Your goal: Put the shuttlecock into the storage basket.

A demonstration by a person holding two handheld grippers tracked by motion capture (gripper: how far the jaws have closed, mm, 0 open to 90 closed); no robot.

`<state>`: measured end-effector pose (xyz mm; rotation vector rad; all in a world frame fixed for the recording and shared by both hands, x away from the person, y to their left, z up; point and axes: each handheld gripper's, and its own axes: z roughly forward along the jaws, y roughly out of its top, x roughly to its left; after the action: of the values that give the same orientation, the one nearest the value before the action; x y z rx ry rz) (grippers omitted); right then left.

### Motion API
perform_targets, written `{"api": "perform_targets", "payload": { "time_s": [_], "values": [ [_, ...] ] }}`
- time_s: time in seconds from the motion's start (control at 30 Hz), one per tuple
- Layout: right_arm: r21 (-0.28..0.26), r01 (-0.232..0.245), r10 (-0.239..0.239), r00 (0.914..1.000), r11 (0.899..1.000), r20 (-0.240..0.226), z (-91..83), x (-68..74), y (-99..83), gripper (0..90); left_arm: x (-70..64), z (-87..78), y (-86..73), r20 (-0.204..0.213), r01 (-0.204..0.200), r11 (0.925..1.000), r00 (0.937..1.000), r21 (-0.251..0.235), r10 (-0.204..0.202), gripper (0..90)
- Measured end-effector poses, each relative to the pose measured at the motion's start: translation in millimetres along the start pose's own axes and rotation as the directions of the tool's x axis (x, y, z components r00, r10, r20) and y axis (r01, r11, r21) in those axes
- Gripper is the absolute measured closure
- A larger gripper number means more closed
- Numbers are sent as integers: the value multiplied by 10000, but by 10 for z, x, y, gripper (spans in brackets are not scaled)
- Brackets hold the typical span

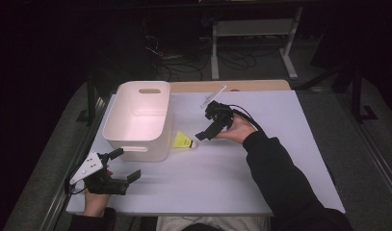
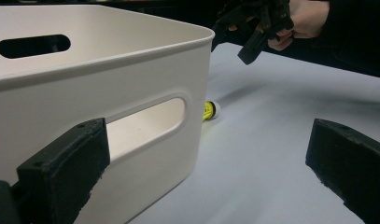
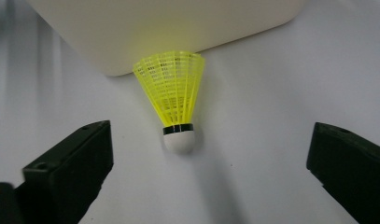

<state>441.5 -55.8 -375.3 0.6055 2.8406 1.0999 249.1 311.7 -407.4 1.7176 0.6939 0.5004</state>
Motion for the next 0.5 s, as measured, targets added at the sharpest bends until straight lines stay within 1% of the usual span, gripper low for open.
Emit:
{"api": "perform_targets", "payload": {
  "time_s": [0.13,0.23,0.4,0.5],
  "values": [
    [260,191,-188,9997,9995,-124,79,14,32,0,0,-3,1,3,-17,10000,10000,0,17,0],
    [397,248,-240,9995,9989,-204,137,22,58,0,0,-2,1,8,-18,10000,10000,4,18,0],
    [651,454,-438,9987,9968,-266,242,31,89,0,0,-3,1,8,-18,10000,10000,1,18,0],
    [770,441,-414,9985,9961,-362,301,24,87,0,0,-3,1,12,-18,10000,10000,-2,18,0]
  ]
}}
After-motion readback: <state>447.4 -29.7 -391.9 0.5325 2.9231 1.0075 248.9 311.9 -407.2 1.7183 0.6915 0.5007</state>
